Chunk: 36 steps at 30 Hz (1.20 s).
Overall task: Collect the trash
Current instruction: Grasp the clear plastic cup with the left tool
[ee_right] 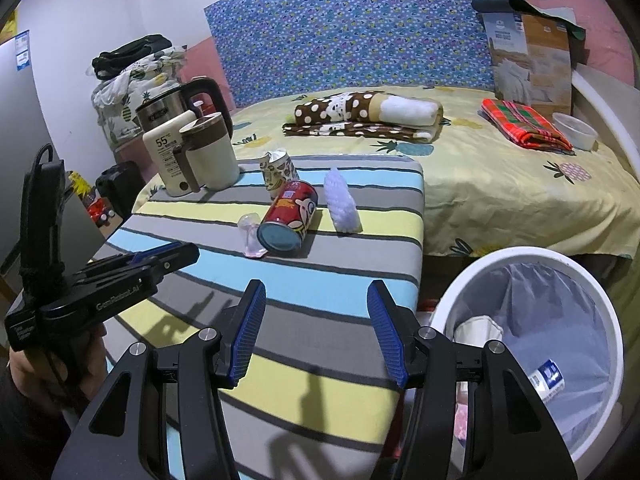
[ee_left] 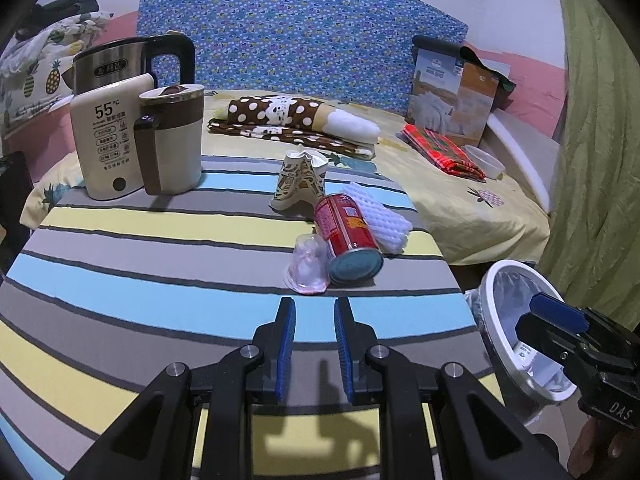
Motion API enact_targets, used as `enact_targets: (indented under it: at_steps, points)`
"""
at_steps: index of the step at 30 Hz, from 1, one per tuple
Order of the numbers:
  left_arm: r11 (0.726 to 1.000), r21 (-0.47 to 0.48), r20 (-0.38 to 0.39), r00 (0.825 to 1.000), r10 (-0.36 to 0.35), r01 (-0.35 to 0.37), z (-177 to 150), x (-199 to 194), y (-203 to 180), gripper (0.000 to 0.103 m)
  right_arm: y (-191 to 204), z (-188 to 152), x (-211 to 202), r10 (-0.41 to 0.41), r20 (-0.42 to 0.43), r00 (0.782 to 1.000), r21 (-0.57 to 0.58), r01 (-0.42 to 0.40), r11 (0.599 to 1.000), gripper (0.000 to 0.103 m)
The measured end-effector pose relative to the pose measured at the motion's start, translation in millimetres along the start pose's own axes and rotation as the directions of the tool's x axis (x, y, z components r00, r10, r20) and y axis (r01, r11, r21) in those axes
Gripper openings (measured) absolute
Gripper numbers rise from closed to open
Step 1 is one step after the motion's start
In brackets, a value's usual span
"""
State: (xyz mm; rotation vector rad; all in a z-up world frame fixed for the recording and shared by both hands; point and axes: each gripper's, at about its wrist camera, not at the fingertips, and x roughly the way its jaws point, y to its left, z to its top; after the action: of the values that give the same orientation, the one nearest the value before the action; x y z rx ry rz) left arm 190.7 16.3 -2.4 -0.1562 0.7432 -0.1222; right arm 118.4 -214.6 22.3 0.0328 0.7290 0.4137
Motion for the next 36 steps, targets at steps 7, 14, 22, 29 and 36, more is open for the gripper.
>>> enact_targets:
  at_steps: [7,14,22,29,36]
  points:
    - [0.999,-0.038,0.009,1.0,-0.016,0.016,15,18,10,0.033,-2,7,11,0.0,-0.006,1.0,-0.004,0.0,1.0,0.055]
    - [0.998,-0.067,-0.005,1.0,-0.017,0.017,28,44,13,0.033,-6,10,22,0.014,-0.013,1.0,0.001,-0.014,1.0,0.055]
    - [0.993,-0.114,-0.038,0.999,-0.023,0.018,37,78,16,0.033,-12,12,31,0.019,-0.025,1.0,0.011,-0.018,1.0,0.055]
    - [0.994,-0.106,-0.018,0.999,-0.027,0.025,39,86,15,0.043,-12,13,35,0.018,-0.029,0.999,0.01,-0.018,1.0,0.055]
    - [0.996,-0.092,-0.02,1.0,0.003,-0.005,37,79,19,0.042,-11,15,34,0.013,-0.028,1.0,0.0,-0.013,1.0,0.055]
